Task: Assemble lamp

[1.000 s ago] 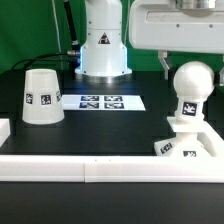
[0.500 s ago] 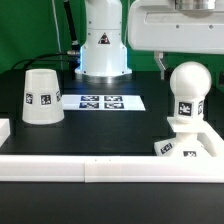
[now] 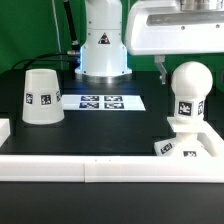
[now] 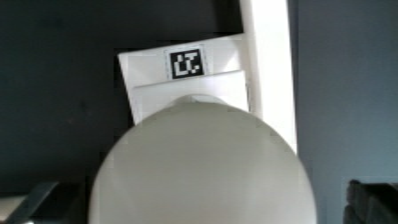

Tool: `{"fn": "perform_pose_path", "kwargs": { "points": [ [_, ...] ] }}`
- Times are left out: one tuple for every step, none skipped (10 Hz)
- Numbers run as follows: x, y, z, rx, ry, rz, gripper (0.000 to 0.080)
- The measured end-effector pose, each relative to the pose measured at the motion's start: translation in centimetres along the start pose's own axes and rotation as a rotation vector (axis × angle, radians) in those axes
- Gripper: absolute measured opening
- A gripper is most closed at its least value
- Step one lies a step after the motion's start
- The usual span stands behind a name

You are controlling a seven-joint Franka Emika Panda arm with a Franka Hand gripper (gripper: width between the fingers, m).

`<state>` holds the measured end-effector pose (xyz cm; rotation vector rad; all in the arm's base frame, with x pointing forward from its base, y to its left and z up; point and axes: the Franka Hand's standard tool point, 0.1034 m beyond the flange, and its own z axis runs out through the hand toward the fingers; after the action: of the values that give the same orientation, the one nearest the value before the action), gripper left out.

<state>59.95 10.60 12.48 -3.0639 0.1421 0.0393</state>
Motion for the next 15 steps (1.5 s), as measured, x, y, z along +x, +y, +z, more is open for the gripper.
{"fn": "perform_pose_path", "kwargs": {
  "points": [
    [0.00,0.01,0.01,0.000,0.000,-0.062,0.0699],
    [-0.01,0.01,0.04,0.000,-0.001,-0.111,0.0699],
    [0.09,0.03,0.06,-0.010,0.005,-0.244,0.0699],
    [0.26,-0.17,0.02,-0.012,0.016,-0.349,0.0699],
    [0.33,-0.36,-0.02,-0.012,0.021,-0.429,0.0699],
    [0.34,-0.32,-0.02,-0.014,0.020,-0.520,0.0699],
    [0.36,-0.23,-0.02,-0.014,0.020,-0.590,0.0699],
    [0.39,-0.20,-0.03,-0.016,0.021,-0.679,0.0699],
    [0.48,-0.22,-0.07,-0.017,0.024,-0.745,0.0699],
    [0.58,-0.20,-0.10,-0.019,0.028,-0.799,0.0699],
    [0.60,-0.09,-0.10,-0.021,0.027,-0.888,0.0699],
    [0.62,-0.04,-0.10,-0.027,0.026,-0.944,0.0699],
    [0.63,0.00,-0.10,-0.033,0.024,-0.982,0.0699],
    [0.64,0.05,-0.09,-0.038,0.021,-1.070,0.0699],
    [0.64,0.12,-0.04,-0.042,0.018,-1.122,0.0699]
  ]
}}
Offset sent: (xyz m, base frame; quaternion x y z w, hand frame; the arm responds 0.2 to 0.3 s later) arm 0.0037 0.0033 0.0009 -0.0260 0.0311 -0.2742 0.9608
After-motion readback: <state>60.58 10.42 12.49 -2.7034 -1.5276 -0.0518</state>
